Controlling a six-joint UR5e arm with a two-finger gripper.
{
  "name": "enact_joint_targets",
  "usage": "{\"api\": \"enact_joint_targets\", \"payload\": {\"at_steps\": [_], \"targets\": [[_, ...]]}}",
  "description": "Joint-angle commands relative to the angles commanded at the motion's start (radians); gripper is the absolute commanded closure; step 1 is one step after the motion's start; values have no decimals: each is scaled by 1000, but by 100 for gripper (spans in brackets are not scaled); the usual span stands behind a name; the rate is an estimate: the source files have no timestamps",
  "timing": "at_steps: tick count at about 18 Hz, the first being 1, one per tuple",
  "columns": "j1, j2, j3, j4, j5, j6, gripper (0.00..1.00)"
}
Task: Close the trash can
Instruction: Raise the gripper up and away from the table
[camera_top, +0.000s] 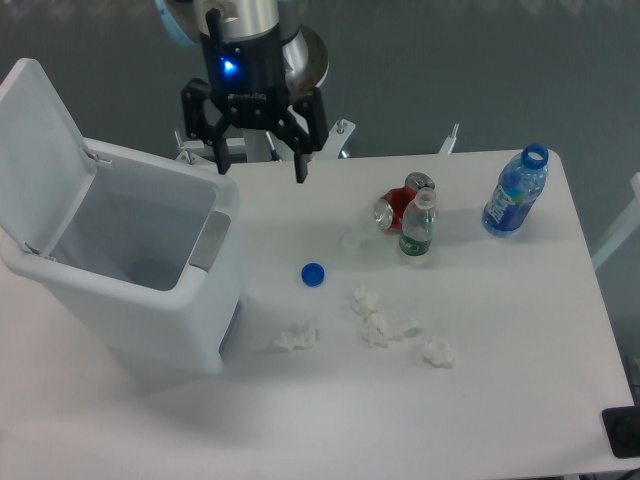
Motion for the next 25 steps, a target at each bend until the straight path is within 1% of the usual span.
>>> {"api": "enact_joint_targets", "payload": {"at_steps": [6,7,9,10,12,15,16,19,23,25], "targets": [[8,11,-3,0,21,-2,0],[11,20,-5,-6,21,-3,0],[41,50,-43,2,21,-5,0],[45,67,-61,2,21,-6,0],[52,100,-71,-2,21,-24,0],[75,153,-64,-2,8,-162,0],[77,164,-58,-2,-3,-188,0],[75,199,-54,-8,-37,-222,0],[68,239,-54,-6,-40,-363,0],[61,255,-61,-2,-46,-362,0]]}}
